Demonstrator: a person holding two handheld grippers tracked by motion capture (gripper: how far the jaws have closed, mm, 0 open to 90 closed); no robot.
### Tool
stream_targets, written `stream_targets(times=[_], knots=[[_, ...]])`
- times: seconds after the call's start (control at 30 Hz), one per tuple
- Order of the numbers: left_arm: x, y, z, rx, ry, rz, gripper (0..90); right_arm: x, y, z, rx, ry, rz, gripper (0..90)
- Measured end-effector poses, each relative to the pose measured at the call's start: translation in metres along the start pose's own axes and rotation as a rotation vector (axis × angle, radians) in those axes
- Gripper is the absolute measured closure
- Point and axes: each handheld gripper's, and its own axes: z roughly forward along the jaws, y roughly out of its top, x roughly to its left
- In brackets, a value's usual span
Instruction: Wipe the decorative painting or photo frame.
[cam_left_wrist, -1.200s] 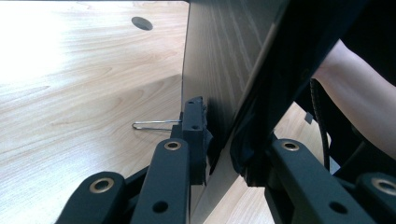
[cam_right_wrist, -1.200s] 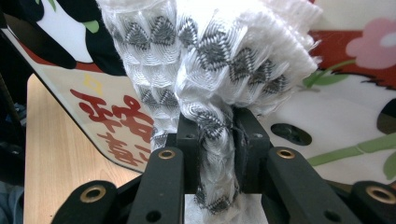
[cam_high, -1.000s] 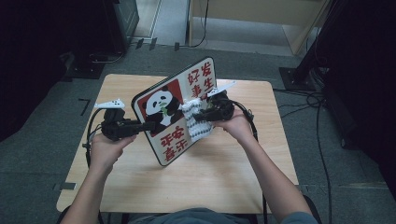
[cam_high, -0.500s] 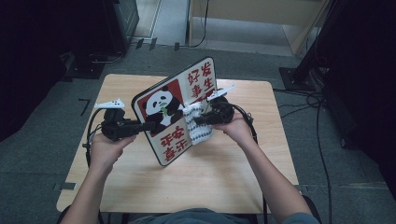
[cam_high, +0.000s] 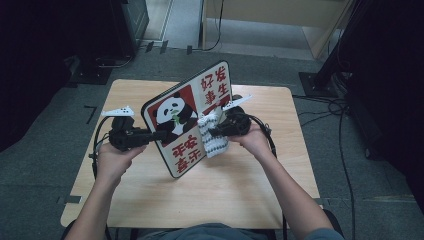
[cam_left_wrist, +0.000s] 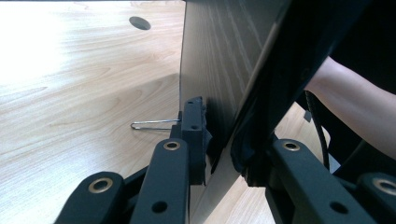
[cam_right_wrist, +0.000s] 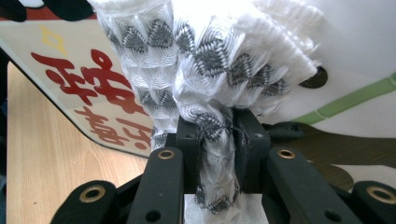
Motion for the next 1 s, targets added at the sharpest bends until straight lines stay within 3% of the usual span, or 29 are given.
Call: stream_targets(times=[1.0], knots=[[0.001,0.0,0.0,-0.002,-0.007,0.005,75.3,-0.005,-0.024,0.018,0.052,-0.015,0.036,75.3]])
